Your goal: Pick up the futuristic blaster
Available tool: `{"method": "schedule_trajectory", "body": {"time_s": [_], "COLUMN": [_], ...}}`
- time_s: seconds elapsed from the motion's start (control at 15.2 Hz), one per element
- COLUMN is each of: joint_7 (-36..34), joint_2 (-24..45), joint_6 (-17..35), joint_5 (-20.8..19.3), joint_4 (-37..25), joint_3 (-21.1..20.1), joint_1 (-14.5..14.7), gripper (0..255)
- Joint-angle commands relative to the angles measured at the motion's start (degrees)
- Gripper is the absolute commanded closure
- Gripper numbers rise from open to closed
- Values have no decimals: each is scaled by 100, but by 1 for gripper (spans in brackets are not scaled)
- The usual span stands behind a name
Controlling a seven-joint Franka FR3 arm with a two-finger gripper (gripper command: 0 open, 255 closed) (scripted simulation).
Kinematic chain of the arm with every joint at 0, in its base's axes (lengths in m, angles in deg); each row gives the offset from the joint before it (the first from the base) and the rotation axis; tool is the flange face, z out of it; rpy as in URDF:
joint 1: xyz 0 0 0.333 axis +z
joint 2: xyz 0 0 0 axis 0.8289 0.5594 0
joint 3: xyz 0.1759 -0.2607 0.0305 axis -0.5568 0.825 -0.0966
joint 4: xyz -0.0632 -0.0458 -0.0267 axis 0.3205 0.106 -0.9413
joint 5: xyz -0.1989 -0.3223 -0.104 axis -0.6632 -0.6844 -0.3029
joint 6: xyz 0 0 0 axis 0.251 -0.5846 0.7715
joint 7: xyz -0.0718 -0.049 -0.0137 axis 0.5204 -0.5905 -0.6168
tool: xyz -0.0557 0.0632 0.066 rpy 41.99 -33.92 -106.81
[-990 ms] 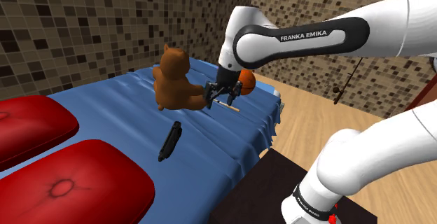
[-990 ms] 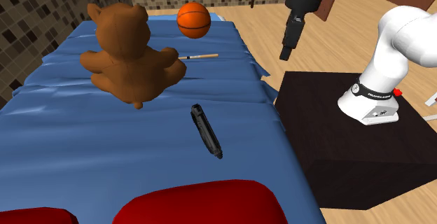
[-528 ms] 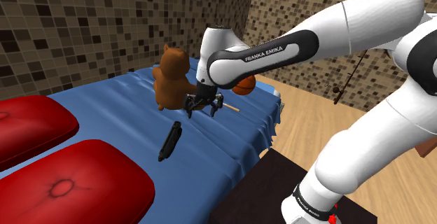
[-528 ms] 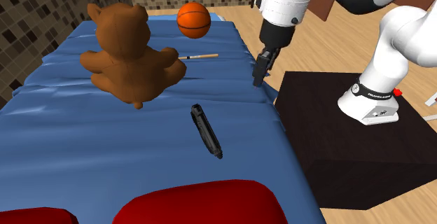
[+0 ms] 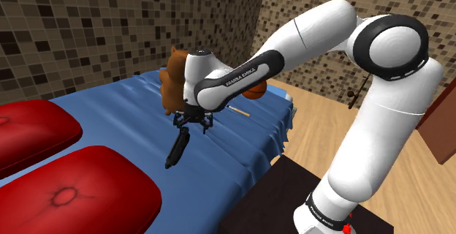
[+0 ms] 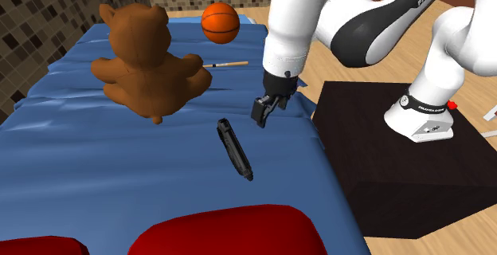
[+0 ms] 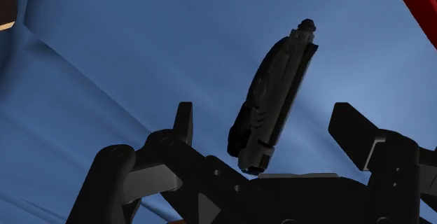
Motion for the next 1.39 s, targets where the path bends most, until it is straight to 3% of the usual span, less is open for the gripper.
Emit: {"method": "schedule_trajectory", "body": {"time_s": [0.0,0.33,0.66,1.32], "joint_7": [-610,-1761,-2579,-2756], "joint_2": [510,1708,2844,3362], "joint_6": [130,205,144,489], "joint_5": [-369,-999,-1260,-1428], "joint_4": [-280,-1194,-2266,-2427], "joint_3": [69,460,884,1051], "joint_1": [85,455,814,933], "gripper": [0,0,0,0]}}
